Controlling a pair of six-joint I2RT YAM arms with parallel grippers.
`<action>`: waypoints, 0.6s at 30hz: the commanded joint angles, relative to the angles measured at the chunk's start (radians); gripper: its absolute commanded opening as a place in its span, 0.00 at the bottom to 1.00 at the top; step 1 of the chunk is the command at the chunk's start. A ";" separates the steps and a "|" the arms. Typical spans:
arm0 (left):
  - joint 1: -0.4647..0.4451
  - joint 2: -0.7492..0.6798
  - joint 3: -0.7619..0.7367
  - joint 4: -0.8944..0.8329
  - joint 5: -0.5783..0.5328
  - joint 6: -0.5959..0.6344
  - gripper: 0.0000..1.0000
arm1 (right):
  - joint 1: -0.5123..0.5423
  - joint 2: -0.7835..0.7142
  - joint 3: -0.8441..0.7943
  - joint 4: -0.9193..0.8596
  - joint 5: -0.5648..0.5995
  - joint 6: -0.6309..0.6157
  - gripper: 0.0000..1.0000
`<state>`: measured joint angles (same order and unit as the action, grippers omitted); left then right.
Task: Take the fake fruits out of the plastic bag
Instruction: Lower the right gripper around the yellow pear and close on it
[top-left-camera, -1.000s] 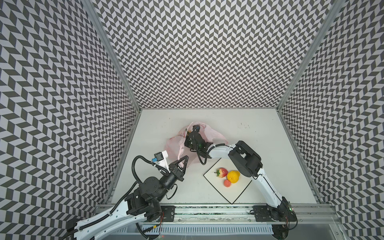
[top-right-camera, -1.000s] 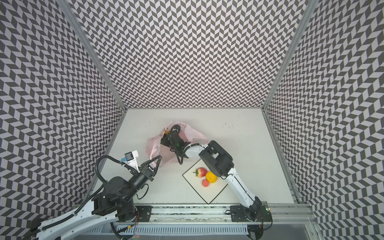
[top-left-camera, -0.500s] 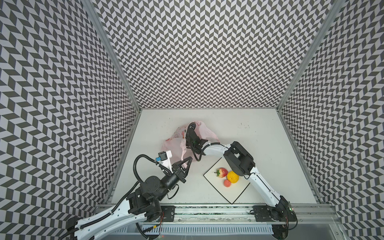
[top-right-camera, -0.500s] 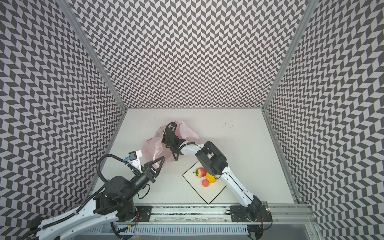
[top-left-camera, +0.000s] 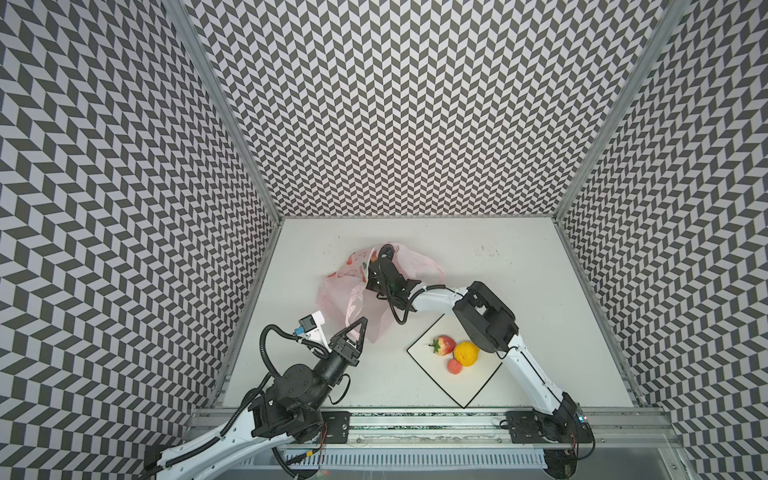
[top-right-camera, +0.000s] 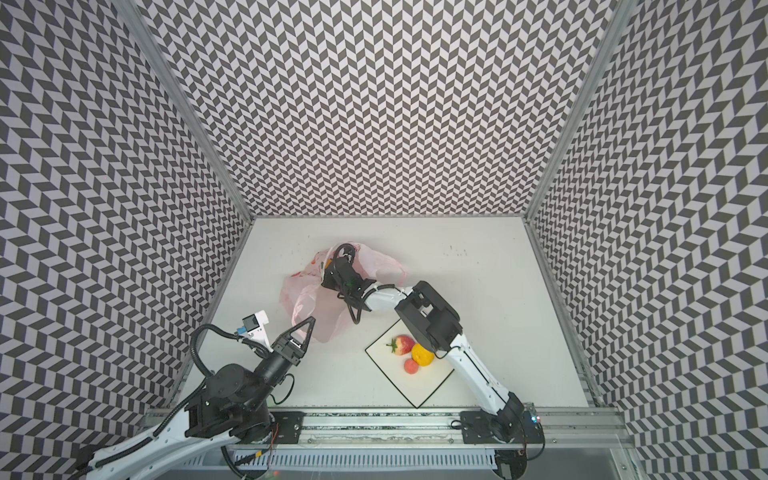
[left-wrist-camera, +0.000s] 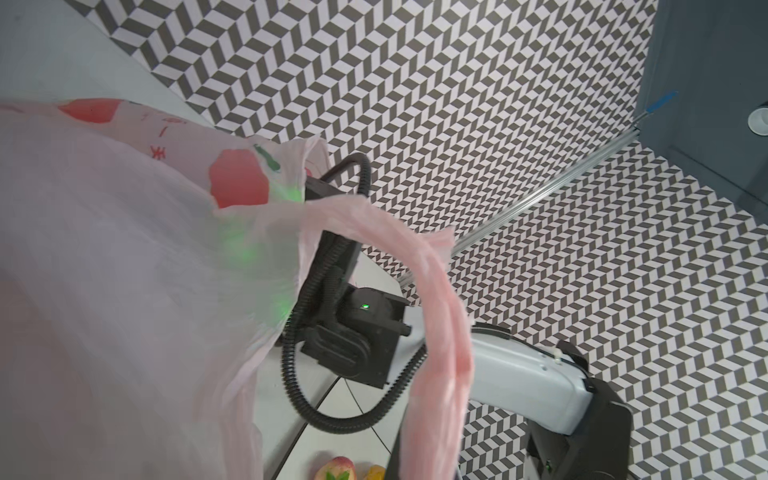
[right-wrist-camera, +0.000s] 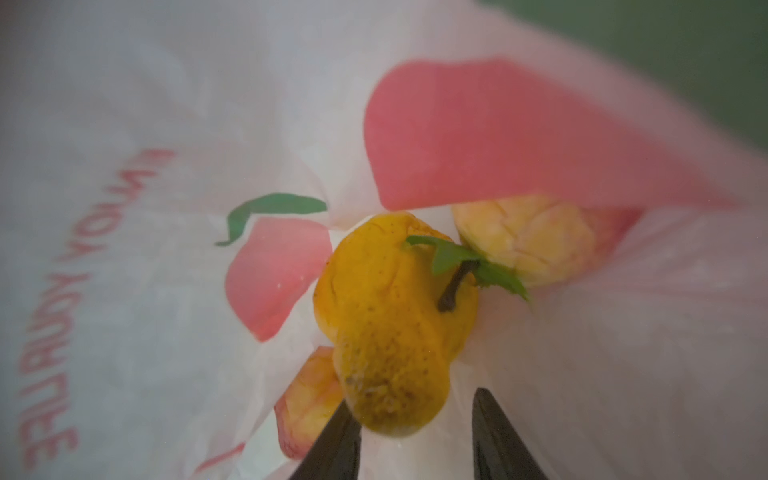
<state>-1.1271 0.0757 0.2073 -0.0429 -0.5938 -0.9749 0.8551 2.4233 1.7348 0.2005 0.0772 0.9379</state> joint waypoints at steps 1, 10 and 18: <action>0.001 -0.012 0.000 -0.041 -0.070 -0.057 0.00 | -0.005 -0.150 -0.090 0.068 -0.007 -0.058 0.42; 0.001 0.030 0.003 -0.024 -0.087 -0.047 0.00 | -0.007 -0.383 -0.380 0.128 -0.054 -0.106 0.41; 0.001 0.040 -0.009 0.060 -0.056 0.003 0.00 | -0.010 -0.370 -0.395 0.118 -0.053 -0.086 0.57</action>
<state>-1.1271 0.1055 0.1993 -0.0307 -0.6491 -0.9985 0.8482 2.0335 1.3251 0.2813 0.0284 0.8413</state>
